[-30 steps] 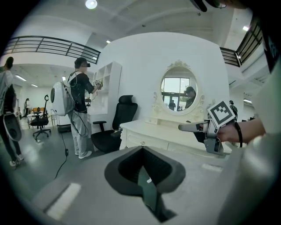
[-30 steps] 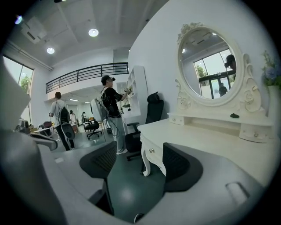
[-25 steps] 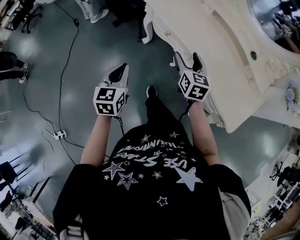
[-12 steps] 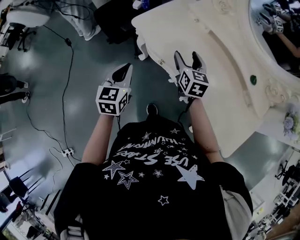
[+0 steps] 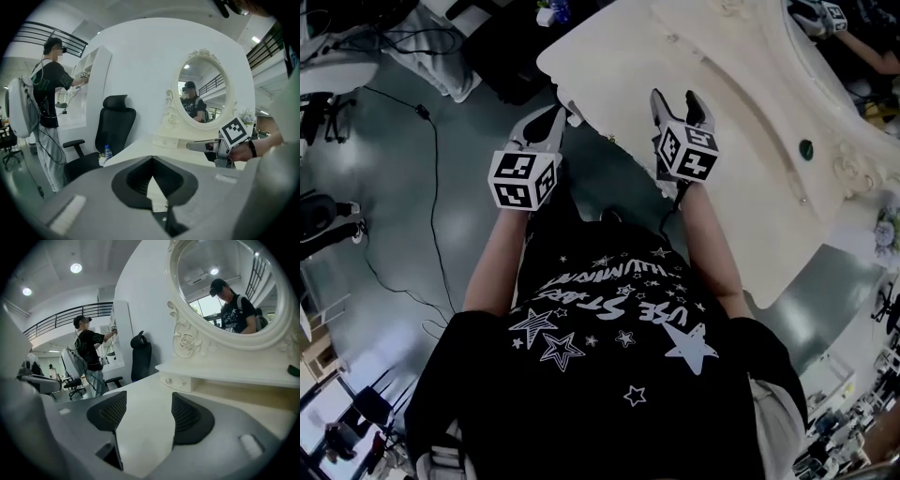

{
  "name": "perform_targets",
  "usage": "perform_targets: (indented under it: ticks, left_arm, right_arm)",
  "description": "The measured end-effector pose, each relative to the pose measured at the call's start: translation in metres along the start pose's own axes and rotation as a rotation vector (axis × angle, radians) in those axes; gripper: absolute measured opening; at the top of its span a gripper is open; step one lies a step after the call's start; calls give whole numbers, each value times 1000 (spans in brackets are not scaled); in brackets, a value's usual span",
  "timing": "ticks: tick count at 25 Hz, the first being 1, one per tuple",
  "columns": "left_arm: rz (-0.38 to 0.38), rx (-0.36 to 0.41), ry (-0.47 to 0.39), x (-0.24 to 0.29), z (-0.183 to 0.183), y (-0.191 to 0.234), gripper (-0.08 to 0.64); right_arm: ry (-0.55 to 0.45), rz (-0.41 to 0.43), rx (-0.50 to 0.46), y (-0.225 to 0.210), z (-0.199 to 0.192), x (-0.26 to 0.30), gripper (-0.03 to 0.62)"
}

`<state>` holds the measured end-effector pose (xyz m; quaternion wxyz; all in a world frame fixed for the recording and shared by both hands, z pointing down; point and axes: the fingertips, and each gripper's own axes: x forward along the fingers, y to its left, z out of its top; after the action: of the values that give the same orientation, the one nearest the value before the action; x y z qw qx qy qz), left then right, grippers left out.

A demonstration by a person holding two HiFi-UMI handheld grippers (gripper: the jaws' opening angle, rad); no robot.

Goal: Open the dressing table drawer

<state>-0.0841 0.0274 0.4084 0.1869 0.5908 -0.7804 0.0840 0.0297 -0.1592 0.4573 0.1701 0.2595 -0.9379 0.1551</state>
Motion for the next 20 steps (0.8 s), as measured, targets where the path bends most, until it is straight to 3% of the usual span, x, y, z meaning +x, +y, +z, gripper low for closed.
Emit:
perform_targets:
  ticks: [6, 11, 20]
  left_arm:
    - [-119, 53, 19, 59, 20, 28, 2]
    - [-243, 141, 55, 110, 38, 51, 2]
    - [-433, 211, 116, 185, 58, 74, 2]
  right_arm:
    - [-9, -126, 44, -11, 10, 31, 304]
    - [4, -242, 75, -12, 20, 63, 303]
    - [41, -458, 112, -24, 26, 106, 296]
